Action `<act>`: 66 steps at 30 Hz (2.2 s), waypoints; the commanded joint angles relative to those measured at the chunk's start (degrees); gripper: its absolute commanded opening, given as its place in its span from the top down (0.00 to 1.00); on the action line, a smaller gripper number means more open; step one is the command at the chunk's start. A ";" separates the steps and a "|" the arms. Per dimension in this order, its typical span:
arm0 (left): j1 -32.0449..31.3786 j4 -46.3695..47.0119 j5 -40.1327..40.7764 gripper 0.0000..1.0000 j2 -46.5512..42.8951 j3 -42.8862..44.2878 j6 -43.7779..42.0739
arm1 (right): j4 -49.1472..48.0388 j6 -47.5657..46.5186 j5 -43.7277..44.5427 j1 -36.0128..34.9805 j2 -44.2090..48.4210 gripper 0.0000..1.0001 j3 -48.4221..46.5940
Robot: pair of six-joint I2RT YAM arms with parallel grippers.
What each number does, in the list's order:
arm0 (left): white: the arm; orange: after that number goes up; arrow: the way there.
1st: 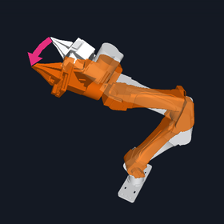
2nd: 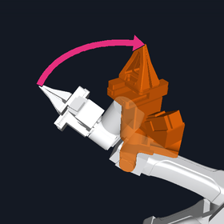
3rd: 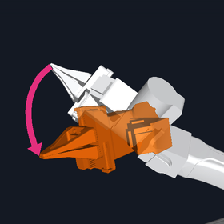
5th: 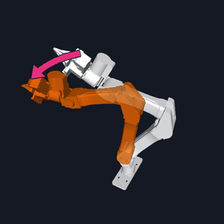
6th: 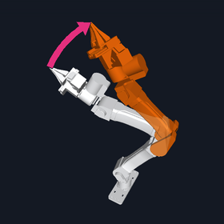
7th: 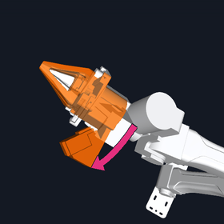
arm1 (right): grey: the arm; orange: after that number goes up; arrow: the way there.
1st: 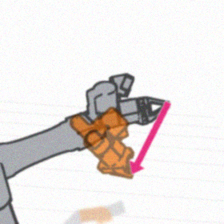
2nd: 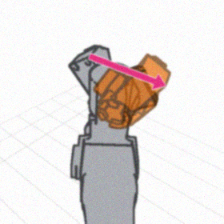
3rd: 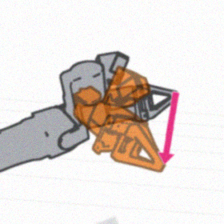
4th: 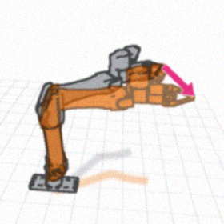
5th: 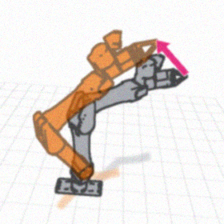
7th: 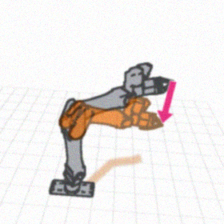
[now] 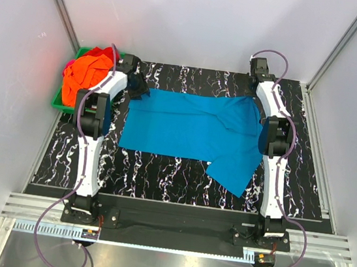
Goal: Fold and stack the t-shirts
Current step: Fold the tshirt
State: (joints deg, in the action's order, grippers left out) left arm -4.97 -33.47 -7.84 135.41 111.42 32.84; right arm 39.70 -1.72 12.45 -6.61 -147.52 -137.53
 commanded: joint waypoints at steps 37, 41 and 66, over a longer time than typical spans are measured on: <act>1.37 -7.66 1.86 0.48 6.00 4.69 2.31 | -2.94 18.05 -23.39 11.62 6.88 0.98 5.85; 1.63 -7.57 1.68 0.48 6.18 5.04 2.67 | -4.91 21.48 -35.52 12.23 5.41 0.96 6.85; 2.16 -6.34 -3.15 0.46 3.45 5.83 1.96 | 1.51 16.50 -25.57 11.90 7.36 0.54 -0.23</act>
State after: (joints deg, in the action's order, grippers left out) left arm -3.40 -38.96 -10.37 138.91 118.37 35.99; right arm 39.33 20.71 -19.33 8.82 -137.93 -128.42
